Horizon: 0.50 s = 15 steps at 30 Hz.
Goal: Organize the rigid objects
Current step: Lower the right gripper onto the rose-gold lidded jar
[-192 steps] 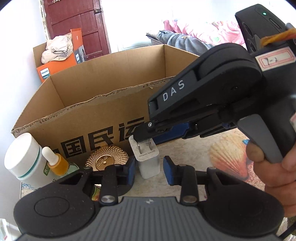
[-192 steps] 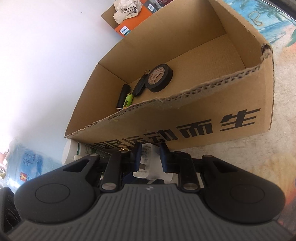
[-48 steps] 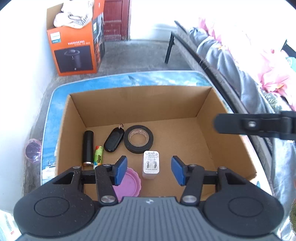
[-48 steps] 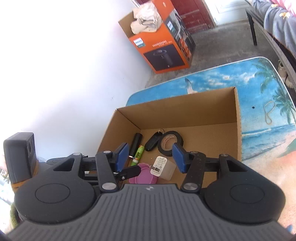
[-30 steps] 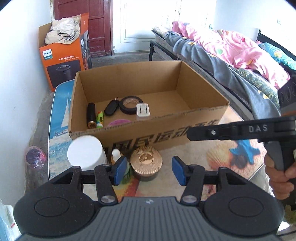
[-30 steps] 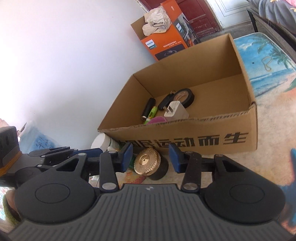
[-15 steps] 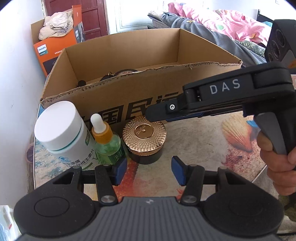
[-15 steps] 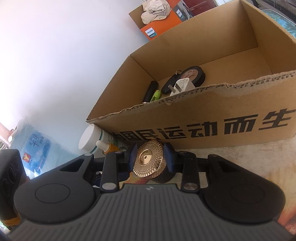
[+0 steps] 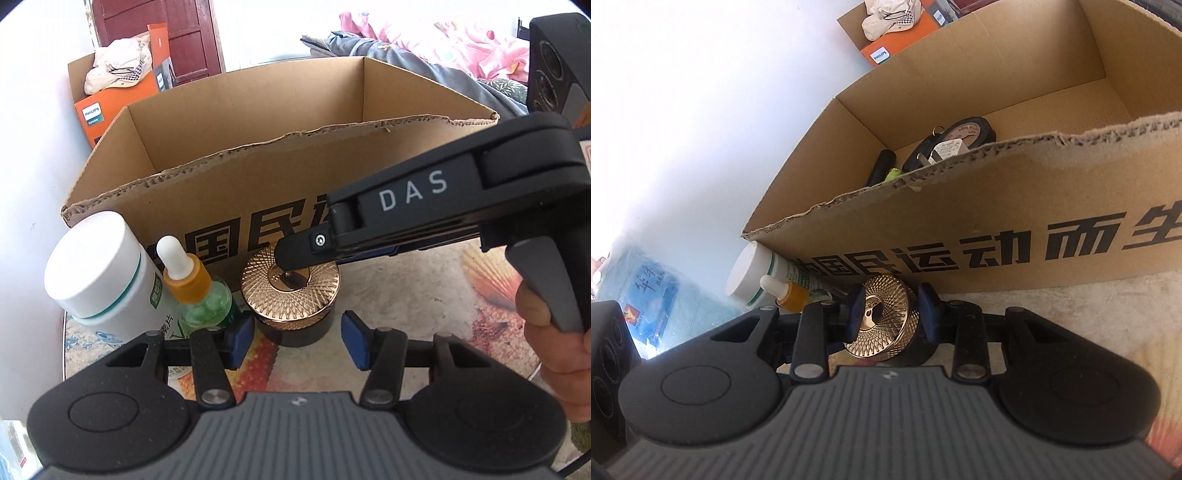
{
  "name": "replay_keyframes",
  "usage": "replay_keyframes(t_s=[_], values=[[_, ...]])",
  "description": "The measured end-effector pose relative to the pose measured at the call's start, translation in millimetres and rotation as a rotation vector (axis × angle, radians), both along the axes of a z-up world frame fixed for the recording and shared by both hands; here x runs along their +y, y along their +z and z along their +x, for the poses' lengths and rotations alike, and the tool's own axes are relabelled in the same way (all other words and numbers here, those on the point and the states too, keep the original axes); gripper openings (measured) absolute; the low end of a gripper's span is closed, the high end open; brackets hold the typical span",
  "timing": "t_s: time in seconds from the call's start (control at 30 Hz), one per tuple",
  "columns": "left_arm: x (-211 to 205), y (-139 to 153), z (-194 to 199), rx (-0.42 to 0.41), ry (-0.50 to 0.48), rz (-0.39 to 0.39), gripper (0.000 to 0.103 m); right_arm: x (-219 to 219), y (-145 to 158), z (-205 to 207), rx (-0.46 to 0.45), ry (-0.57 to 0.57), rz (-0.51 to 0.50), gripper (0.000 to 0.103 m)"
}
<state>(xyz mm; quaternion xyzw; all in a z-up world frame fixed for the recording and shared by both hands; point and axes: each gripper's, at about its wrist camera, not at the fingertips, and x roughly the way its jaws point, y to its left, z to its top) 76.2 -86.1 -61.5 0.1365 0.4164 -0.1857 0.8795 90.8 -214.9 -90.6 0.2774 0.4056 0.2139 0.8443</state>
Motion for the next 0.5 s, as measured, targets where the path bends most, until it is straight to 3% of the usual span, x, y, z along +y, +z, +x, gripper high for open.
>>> replay_keyframes(t_s=[0.5], values=[[-3.7, 3.0, -22.5, -0.003, -0.044, -0.082, 0.053, -19.1, 11.9, -22.6, 0.061, -0.022, -0.081, 0.031]])
